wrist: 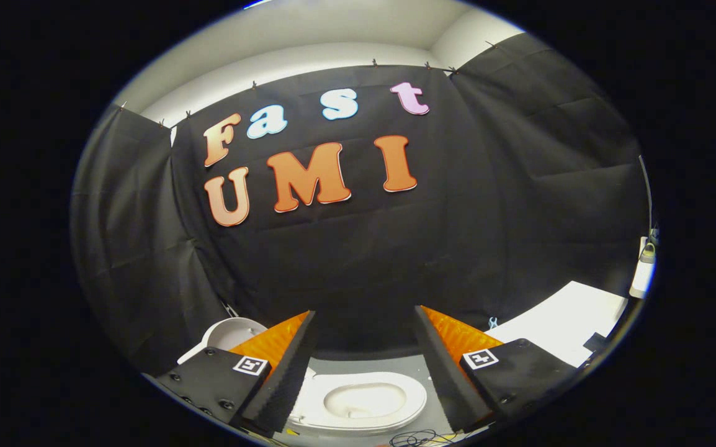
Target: Open the toilet lid.
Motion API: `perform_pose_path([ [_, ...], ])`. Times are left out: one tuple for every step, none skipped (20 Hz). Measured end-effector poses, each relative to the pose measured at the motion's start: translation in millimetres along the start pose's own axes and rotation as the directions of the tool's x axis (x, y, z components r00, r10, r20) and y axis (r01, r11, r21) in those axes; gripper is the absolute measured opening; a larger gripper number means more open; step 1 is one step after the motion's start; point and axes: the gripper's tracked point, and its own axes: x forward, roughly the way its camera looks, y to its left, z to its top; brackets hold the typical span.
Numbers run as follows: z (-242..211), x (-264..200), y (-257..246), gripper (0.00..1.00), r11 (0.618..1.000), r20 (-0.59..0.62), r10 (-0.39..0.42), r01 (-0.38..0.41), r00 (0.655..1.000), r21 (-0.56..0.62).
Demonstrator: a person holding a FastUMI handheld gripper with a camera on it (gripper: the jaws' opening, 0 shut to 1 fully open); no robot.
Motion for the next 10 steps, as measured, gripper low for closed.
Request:
perform_pose_path([
  [6,-2,-4,0.98,1.000,0.011,-0.005,0.005,1.000,-0.004],
  [11,-3,-9,0.98,1.000,0.022,-0.013,0.014,1.000,-0.010],
  [15,-3,-14,0.98,1.000,0.028,-0.023,0.023,0.999,-0.015],
  [16,-4,-17,0.98,0.999,0.032,-0.027,0.028,0.999,-0.016],
  [17,-4,-20,0.98,0.999,0.035,-0.031,0.032,0.999,-0.015],
  [19,-5,-21,0.98,0.999,0.039,-0.035,0.035,0.999,-0.016],
  [20,-4,-23,0.98,0.999,0.041,-0.041,0.042,0.998,-0.019],
  [19,-5,-24,0.98,0.999,0.041,-0.044,0.045,0.998,-0.021],
  [18,-6,-23,0.98,0.999,0.039,-0.045,0.046,0.998,-0.023],
  [18,-6,-22,0.98,0.999,0.041,-0.044,0.045,0.998,-0.027],
])
